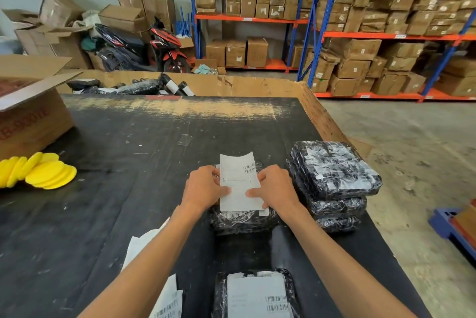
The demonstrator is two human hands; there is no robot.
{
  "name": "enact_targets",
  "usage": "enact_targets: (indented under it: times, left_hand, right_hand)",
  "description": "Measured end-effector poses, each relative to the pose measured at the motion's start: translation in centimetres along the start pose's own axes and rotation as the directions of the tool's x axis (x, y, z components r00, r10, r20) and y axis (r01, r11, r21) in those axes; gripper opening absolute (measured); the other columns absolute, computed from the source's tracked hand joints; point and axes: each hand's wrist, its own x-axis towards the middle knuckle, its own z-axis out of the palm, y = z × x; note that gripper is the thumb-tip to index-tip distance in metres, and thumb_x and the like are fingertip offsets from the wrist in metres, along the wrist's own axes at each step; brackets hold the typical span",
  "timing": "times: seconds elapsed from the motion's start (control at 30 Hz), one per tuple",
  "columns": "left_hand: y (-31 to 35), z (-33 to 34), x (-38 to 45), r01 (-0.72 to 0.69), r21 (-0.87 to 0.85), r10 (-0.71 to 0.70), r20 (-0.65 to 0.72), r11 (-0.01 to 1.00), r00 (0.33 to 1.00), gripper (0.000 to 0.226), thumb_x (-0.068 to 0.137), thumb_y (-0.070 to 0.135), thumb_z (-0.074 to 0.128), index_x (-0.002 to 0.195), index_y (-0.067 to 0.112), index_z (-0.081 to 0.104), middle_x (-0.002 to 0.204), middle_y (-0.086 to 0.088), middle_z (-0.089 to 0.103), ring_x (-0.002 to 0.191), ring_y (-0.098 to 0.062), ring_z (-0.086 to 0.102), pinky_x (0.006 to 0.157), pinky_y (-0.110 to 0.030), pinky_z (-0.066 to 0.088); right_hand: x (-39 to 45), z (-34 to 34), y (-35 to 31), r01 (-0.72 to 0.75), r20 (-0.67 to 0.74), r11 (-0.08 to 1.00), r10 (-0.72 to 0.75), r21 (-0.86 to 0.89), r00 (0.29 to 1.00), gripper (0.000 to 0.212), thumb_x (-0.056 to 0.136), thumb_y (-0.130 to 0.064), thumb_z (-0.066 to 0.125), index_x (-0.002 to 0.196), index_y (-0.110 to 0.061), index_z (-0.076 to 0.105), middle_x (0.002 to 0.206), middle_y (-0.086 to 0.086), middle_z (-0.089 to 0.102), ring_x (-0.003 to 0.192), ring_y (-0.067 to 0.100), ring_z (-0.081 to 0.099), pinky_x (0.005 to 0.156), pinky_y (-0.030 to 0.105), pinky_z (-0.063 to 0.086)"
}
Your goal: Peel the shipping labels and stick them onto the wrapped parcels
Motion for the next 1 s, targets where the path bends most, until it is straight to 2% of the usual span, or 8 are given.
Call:
enact_targets:
  times: [0.17, 0.27, 0.33, 0.5, 0.57, 0.67, 0.8, 1.0]
  left_hand:
    - [0.0, 1.0, -0.7, 0.016, 0.007, -0.016, -0.074, 1.0, 0.997, 0.032, 0.072, 0.02, 0.073, 0.103, 0.021, 0.065, 0.084, 0.005, 0.071, 0.084, -0.017, 0.067, 0.068, -0.031, 0.05]
    - [0.2, 1.1, -0.9, 0.021, 0.007, -0.02, -0.125, 1.0, 0.992, 0.081, 0.074, 0.018, 0.077, 0.145, 0.019, 0.038, 0.116, -0.006, 0.064, 0.1, -0.028, 0.064, 0.082, -0.04, 0.051]
    - [0.0, 0.6, -0.7, 0.006, 0.01, -0.005, -0.097, 1.0, 0.995, 0.103, 0.074, 0.022, 0.082, 0.154, 0.024, 0.016, 0.134, -0.009, 0.044, 0.116, -0.033, 0.055, 0.091, -0.043, 0.045]
    - [-0.6, 0.8, -0.4, -0.258, 0.167, 0.255, 0.039, 0.952, 0.966, 0.076, 0.086, 0.044, 0.066, 0.151, 0.034, 0.028, 0.152, -0.004, 0.018, 0.136, -0.029, 0.028, 0.105, -0.047, 0.041]
    - [-0.8, 1.4, -0.2, -0.311, 0.295, 0.284, 0.132, 0.903, 0.95, 0.07, 0.092, 0.054, 0.053, 0.153, 0.035, 0.024, 0.162, 0.003, 0.003, 0.145, -0.025, 0.012, 0.11, -0.05, 0.034]
    - [-1.5, 1.6, -0.1, -0.286, 0.395, 0.212, 0.222, 0.873, 0.952, 0.066, 0.095, 0.063, 0.034, 0.154, 0.039, 0.016, 0.163, 0.011, 0.004, 0.149, -0.015, -0.003, 0.112, -0.054, 0.026]
    - [-2.0, 1.3, 0.5, -0.303, 0.435, 0.219, 0.231, 0.848, 0.948, 0.068, 0.096, 0.063, 0.029, 0.155, 0.034, 0.012, 0.16, 0.013, 0.01, 0.146, -0.013, -0.001, 0.11, -0.054, 0.027]
    - [-1.2, 2.1, 2.6, -0.254, 0.414, 0.213, 0.141, 0.874, 0.967, 0.046, 0.102, 0.04, 0.026, 0.147, 0.032, 0.03, 0.142, 0.006, 0.03, 0.132, -0.022, 0.019, 0.098, -0.049, 0.037]
  right_hand:
    - [-0.6, -0.2, -1.3, 0.025, -0.026, 0.979, -0.031, -0.201, 0.999, 0.04, 0.07, -0.031, 0.09, 0.079, -0.006, 0.06, 0.098, 0.01, 0.073, 0.08, 0.032, 0.072, 0.064, 0.04, 0.058]
    - [-0.5, -0.8, -1.2, -0.002, 0.008, 0.954, 0.004, -0.298, 1.0, 0.059, 0.07, -0.045, 0.088, 0.1, -0.007, 0.055, 0.119, 0.012, 0.054, 0.103, 0.035, 0.062, 0.073, 0.04, 0.049]
    - [-0.1, -1.2, -0.6, -0.023, 0.045, 0.969, 0.035, -0.246, 0.998, 0.073, 0.068, -0.046, 0.088, 0.117, -0.006, 0.05, 0.128, 0.013, 0.047, 0.108, 0.035, 0.059, 0.077, 0.044, 0.053]
    - [0.4, -1.3, -0.3, 0.253, -0.093, 0.949, -0.274, -0.189, 0.957, 0.043, 0.097, -0.022, 0.06, 0.137, -0.018, 0.044, 0.135, 0.003, 0.044, 0.115, 0.027, 0.055, 0.084, 0.039, 0.049]
    - [0.7, -0.8, -0.4, 0.347, 0.021, 0.922, -0.349, -0.171, 0.937, 0.04, 0.1, -0.015, 0.049, 0.14, -0.019, 0.049, 0.139, 0.001, 0.043, 0.126, 0.024, 0.044, 0.097, 0.041, 0.046]
    - [1.2, 0.0, 0.7, 0.333, 0.213, 0.911, -0.284, -0.245, 0.935, 0.044, 0.102, -0.012, 0.04, 0.145, -0.017, 0.047, 0.147, 0.002, 0.039, 0.129, 0.028, 0.034, 0.109, 0.043, 0.035]
    - [1.9, 0.2, 1.1, 0.273, 0.188, 0.956, -0.251, -0.103, 0.95, 0.05, 0.101, -0.006, 0.035, 0.15, -0.017, 0.037, 0.133, 0.003, 0.037, 0.115, 0.019, 0.027, 0.107, 0.033, 0.032]
    - [3.5, 1.2, -0.1, 0.216, 0.251, 0.949, -0.157, -0.229, 0.955, 0.06, 0.101, -0.008, 0.031, 0.156, -0.033, 0.026, 0.118, 0.005, 0.025, 0.105, 0.023, 0.022, 0.106, 0.04, 0.033]
